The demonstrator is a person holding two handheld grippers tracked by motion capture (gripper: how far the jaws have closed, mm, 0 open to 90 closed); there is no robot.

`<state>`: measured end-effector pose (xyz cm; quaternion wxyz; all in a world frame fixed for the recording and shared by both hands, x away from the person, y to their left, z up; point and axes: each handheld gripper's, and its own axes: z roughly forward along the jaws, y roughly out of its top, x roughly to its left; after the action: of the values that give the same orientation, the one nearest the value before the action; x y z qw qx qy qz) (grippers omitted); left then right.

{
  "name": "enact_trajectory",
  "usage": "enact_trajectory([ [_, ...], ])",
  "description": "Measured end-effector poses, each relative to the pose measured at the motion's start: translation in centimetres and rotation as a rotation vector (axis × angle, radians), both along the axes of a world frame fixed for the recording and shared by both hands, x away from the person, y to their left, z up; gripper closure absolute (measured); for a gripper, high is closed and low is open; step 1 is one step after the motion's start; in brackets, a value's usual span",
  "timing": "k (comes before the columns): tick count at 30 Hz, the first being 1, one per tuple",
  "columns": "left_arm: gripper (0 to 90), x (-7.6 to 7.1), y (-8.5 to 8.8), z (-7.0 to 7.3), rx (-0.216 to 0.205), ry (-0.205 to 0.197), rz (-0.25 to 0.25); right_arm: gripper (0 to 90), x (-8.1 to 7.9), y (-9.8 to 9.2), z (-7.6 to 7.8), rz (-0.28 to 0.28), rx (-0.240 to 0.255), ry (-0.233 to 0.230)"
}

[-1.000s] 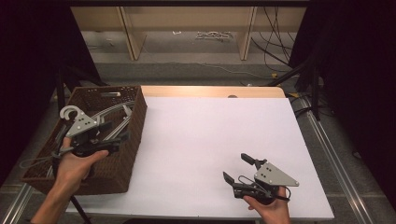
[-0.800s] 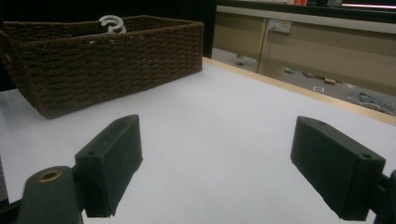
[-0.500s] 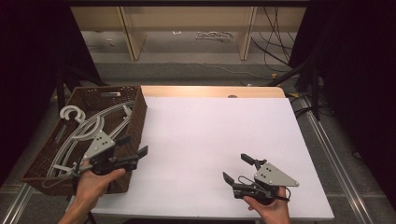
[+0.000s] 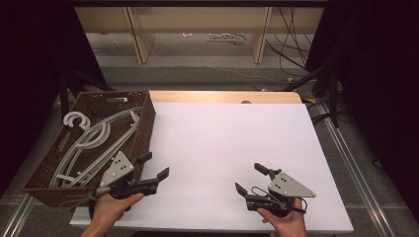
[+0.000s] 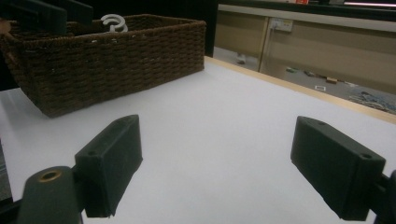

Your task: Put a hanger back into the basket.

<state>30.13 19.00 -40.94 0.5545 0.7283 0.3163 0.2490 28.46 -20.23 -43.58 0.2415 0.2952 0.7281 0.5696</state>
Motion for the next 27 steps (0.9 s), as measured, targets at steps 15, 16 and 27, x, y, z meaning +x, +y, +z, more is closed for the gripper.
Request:
enact_trajectory([
  [15, 22.1, -0.6, -0.5, -2.5, 0.002, -0.008, -0.018, 16.0, -0.5, 0.2, 0.1, 0.000, 0.002, 0.025],
  [16, 22.1, -0.6, -0.4, -2.6, -0.002, -0.004, -0.015, 16.0, -0.5, 0.2, 0.2, 0.000, 0.002, 0.025],
  [27, 22.1, -0.3, -0.2, -2.8, 0.000, -0.003, -0.008, 16.0, -0.5, 0.2, 0.2, -0.004, -0.005, 0.013],
])
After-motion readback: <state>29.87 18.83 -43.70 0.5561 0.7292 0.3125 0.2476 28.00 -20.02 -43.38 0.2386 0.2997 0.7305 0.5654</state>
